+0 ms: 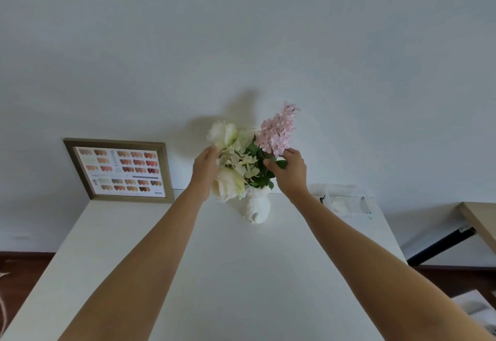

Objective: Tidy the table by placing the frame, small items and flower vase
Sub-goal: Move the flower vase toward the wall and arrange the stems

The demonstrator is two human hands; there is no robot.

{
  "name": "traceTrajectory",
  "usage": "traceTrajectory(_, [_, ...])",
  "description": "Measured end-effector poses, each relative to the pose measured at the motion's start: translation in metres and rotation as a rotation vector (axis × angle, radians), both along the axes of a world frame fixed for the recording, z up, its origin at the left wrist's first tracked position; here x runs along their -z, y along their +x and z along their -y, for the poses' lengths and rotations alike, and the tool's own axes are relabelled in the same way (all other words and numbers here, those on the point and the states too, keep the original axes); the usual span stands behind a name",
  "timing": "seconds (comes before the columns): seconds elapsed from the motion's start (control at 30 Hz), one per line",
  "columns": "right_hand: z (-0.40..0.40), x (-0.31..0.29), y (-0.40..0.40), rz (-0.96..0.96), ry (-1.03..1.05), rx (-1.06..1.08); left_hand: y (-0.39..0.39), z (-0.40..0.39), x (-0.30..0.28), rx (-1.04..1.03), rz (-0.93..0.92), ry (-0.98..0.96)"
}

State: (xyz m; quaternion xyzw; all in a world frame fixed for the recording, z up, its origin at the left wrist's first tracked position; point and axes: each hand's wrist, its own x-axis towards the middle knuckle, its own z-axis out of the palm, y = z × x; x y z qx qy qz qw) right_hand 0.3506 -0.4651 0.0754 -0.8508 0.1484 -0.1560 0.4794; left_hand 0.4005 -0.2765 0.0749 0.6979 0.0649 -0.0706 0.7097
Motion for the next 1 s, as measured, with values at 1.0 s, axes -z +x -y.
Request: traceTrajectory(1.0, [-0.004,-0.004,-0.054,0.076,-0.025,0.065,-0.073,0.004,0.006,-0.117,-0.109,-0.162])
